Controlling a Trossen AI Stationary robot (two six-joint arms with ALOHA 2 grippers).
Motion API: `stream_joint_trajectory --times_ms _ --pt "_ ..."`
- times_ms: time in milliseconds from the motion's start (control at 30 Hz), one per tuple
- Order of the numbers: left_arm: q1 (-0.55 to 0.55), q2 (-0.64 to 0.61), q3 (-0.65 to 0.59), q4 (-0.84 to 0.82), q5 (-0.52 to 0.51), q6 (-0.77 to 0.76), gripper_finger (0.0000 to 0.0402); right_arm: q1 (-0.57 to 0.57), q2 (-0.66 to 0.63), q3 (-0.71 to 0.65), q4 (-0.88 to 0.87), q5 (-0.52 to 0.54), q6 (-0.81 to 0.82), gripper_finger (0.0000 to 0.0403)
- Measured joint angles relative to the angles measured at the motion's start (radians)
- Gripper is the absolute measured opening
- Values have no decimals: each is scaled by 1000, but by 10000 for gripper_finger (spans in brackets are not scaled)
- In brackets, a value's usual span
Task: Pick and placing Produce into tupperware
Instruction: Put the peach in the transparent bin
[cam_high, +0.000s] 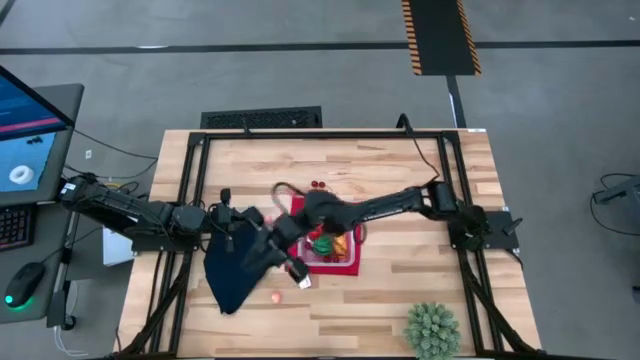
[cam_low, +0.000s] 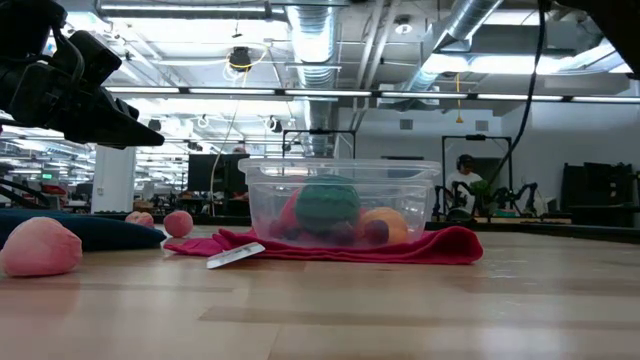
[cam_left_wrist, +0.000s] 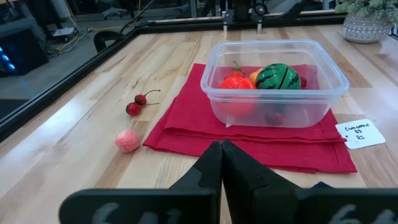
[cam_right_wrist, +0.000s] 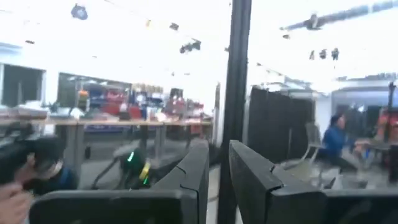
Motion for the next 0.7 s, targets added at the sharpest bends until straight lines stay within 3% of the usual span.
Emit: stream_joint_trajectory --times_ms 67,200,267,433,700 --pt "0 0 0 0 0 0 0 -3 -1 -111 142 0 20 88" --pt "0 0 0 0 0 0 0 -13 -40 -289 109 32 20 88" --pt "0 0 0 0 0 0 0 -21 -134 -396 80 49 -7 88" --pt "0 0 0 0 0 0 0 -21 -348 -693 113 235 -68 88" --pt "0 0 0 0 0 0 0 -19 -652 -1092 152 361 -88 88"
